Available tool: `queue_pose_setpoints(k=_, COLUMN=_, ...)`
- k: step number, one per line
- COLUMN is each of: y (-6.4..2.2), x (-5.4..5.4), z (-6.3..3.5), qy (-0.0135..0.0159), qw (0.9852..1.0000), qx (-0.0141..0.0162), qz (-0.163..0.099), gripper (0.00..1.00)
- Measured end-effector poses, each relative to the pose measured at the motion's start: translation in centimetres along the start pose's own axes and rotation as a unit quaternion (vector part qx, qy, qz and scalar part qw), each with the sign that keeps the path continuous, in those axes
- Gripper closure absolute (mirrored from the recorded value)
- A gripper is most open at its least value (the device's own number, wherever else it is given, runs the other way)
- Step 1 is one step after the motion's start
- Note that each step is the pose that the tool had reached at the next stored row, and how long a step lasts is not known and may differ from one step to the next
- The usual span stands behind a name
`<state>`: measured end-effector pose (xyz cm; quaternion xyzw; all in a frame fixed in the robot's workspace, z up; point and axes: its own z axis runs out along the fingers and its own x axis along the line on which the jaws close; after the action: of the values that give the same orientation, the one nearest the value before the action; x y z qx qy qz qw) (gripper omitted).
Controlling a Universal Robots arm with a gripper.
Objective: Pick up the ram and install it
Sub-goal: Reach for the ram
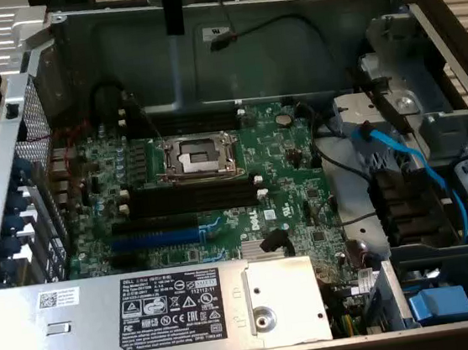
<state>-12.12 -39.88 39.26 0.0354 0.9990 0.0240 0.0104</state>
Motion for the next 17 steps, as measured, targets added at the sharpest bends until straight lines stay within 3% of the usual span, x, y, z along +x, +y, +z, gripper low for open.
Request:
queue_pose_setpoints(k=14, y=0.01, x=0.0, z=-0.02, qy=0.0, qw=1.0, qx=0.0, qz=0.0, gripper=0.89)
queue_pose_setpoints(k=17, y=0.13, x=0.0, z=-1.02, qy=0.0004, qw=1.0, qx=0.0005, qz=0.0, gripper=0.89)
